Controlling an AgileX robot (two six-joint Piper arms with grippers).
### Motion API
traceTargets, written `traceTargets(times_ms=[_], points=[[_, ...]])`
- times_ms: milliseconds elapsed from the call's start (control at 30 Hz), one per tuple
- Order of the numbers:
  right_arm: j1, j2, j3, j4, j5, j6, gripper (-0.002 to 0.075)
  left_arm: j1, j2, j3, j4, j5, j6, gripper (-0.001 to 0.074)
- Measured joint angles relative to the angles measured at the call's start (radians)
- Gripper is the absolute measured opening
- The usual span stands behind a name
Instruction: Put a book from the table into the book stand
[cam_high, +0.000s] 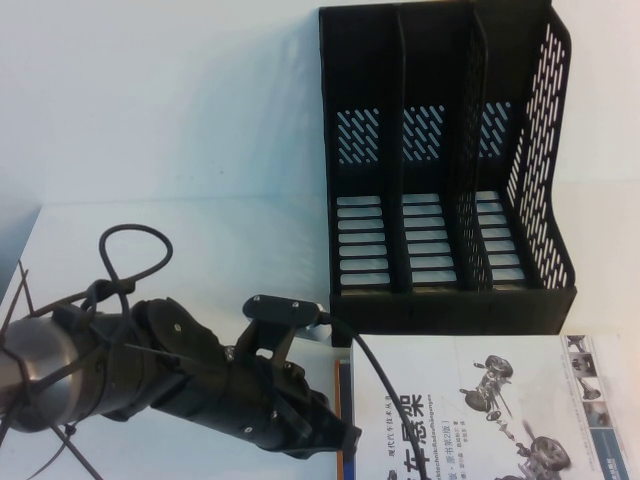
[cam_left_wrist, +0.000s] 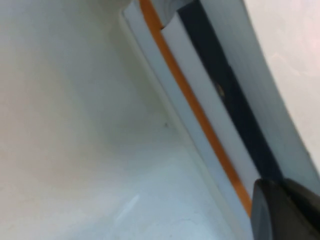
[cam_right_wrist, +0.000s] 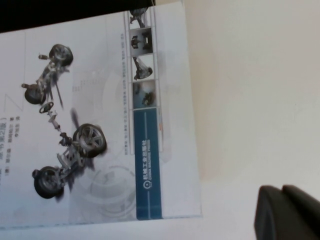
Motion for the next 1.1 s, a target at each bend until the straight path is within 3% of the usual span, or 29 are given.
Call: traceTargets(times_ms=[533, 1100], points=[[0.000, 0.001, 0.000, -0.006, -0.008, 0.001, -0.0002, -0.001, -0.004, -0.023, 0.071, 0.049, -0.040, -0.0003], [0.000, 0.001, 0.000, -0.006, -0.008, 0.001, -0.0002, -0.078, -0.004, -0.033, 0.072, 0.005, -0.042, -0.0004]])
